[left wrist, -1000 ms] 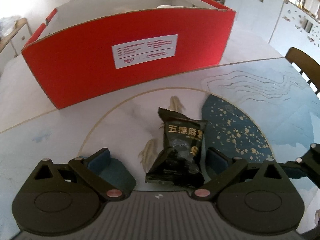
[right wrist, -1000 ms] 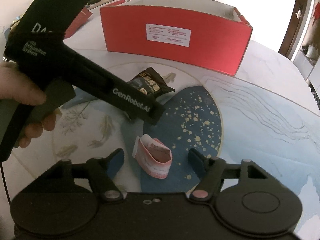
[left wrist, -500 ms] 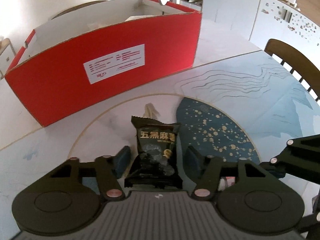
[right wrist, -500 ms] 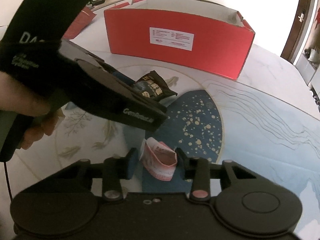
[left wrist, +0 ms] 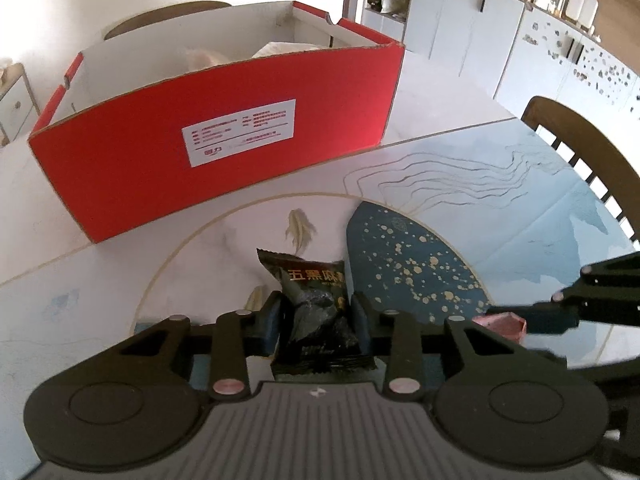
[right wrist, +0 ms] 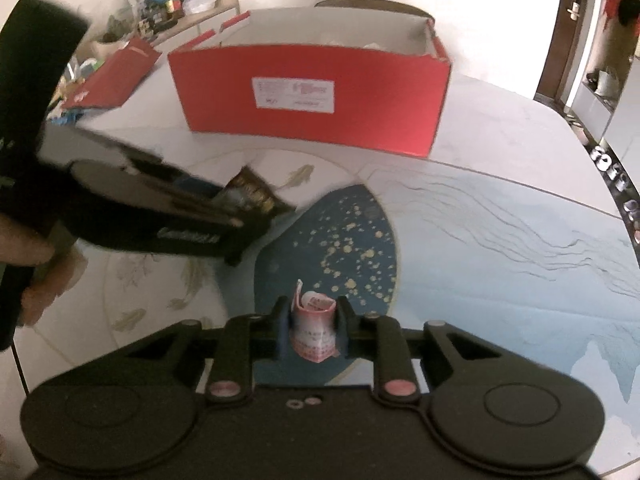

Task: Organize objects
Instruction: 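Carry the black packet in the left gripper and pink cup in the right into the red box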

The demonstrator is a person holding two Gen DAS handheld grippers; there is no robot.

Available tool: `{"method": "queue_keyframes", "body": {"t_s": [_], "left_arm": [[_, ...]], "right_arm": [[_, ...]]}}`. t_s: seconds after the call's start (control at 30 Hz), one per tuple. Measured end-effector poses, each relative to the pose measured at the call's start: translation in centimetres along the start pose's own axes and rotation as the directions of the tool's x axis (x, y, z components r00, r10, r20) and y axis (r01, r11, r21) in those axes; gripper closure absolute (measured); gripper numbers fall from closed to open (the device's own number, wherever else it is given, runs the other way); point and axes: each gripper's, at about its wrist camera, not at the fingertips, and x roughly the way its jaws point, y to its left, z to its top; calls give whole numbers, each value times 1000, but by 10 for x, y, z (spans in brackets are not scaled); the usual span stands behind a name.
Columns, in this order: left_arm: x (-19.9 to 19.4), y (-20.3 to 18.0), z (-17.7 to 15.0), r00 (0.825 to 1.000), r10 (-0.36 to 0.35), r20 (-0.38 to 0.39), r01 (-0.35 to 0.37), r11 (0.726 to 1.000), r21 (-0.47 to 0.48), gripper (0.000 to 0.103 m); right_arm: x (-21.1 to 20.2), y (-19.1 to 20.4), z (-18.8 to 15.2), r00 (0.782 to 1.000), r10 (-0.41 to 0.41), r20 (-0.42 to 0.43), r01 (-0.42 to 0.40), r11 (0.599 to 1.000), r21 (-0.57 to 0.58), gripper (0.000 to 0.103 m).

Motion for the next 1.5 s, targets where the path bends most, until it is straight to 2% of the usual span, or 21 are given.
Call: {"method": "queue_keyframes", "body": {"t_s": [0.3,0.5,0.53,0.57,0.6,0.63,0.73,0.97,1.07,1.1,1.17,1.23,1.37,1.5], "left_arm": [[-33,3,-9,998,-50,29,51,997,-53,72],[-30,1,-11,999,-52,4,52,999,-17,72],[-29,0,-10,998,-57,0,57,998,-9,70],[-28,-1,-9,998,-65,-2,65,998,5,63],[-27,-1,-9,997,-71,-2,71,997,19,38],[-27,-2,-8,997,-72,6,71,997,34,25],[-23,-3,-4,997,-80,7,79,993,93,25],[6,-8,-3,994,-79,-78,96,964,248,25],[10,-11,-5,995,-61,-79,81,951,300,30],[11,-11,-5,995,-58,-82,81,948,307,39],[11,-10,-4,994,-72,-81,93,951,296,50],[10,-11,-2,995,-71,-75,90,951,295,65],[4,-12,-4,997,-58,-50,70,953,295,70],[-6,-3,-5,996,-75,-38,82,976,204,70]], "right_arm": [[-28,-9,14,998,20,63,-22,999,37,81],[-34,-15,13,998,18,66,-21,999,48,81],[-35,-16,12,998,16,63,-19,998,54,81],[-35,-17,10,998,14,58,-18,998,61,81],[-35,-18,8,999,13,53,-16,997,69,81],[-34,-19,6,999,11,48,-15,997,76,81],[-36,-22,-1,999,5,41,-9,996,92,81],[-39,-27,-9,1000,-10,29,7,994,112,81],[-40,-30,-11,1000,-17,24,14,993,117,81],[-40,-30,-12,1000,-20,24,17,993,119,81],[-40,-32,-13,1000,-20,23,17,992,126,81],[-39,-32,-13,1000,-21,19,18,992,129,81],[-40,-31,-10,1000,-18,23,15,992,123,81],[-44,-30,-5,999,-12,36,7,993,119,81]]}}
